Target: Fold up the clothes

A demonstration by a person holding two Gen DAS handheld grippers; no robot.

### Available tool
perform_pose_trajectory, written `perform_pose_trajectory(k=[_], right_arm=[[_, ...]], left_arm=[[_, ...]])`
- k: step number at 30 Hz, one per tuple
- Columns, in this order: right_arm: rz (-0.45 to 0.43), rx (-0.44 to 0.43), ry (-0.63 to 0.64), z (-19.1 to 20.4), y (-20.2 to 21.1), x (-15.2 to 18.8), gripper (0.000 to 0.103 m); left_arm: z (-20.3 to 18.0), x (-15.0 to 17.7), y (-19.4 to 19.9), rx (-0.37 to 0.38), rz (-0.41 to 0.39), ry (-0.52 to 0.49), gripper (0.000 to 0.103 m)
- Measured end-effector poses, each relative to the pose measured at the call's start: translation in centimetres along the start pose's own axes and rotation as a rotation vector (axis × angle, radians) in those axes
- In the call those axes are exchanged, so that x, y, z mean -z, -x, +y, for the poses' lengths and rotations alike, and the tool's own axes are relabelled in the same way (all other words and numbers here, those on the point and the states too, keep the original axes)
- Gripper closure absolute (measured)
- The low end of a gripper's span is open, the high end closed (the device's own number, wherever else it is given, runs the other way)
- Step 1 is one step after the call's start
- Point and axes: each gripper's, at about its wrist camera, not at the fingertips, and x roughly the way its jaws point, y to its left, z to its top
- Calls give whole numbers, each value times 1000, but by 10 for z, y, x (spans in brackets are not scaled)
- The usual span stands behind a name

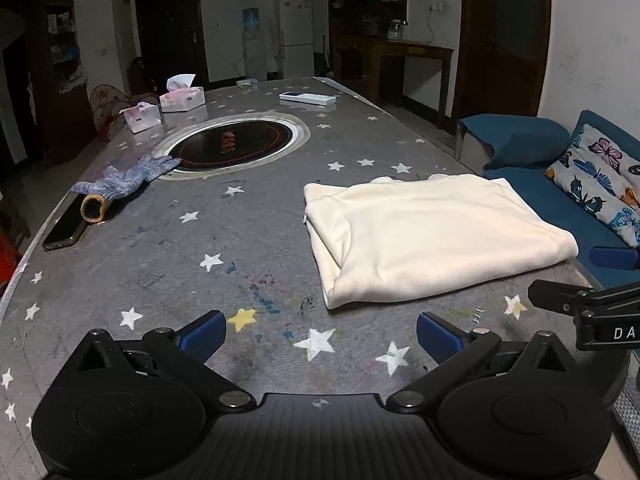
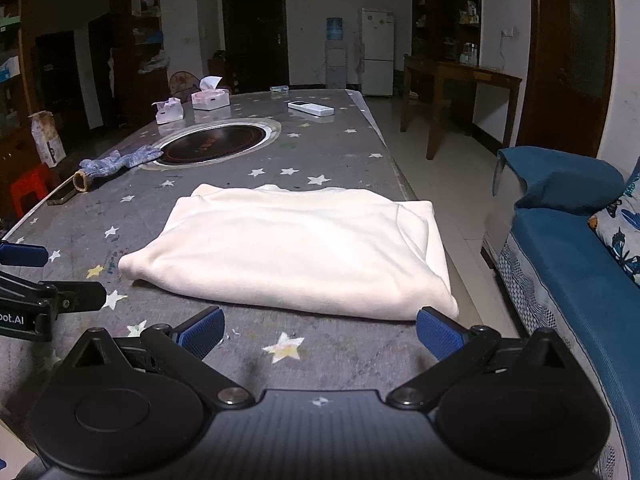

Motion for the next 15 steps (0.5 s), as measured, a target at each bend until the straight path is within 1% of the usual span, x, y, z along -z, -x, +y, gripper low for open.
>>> perform_pose_trajectory(k=[15], right_arm=[[2,17,8,12,10,10,0]], left_arm=[[-4,12,5,-1,8,-4,0]])
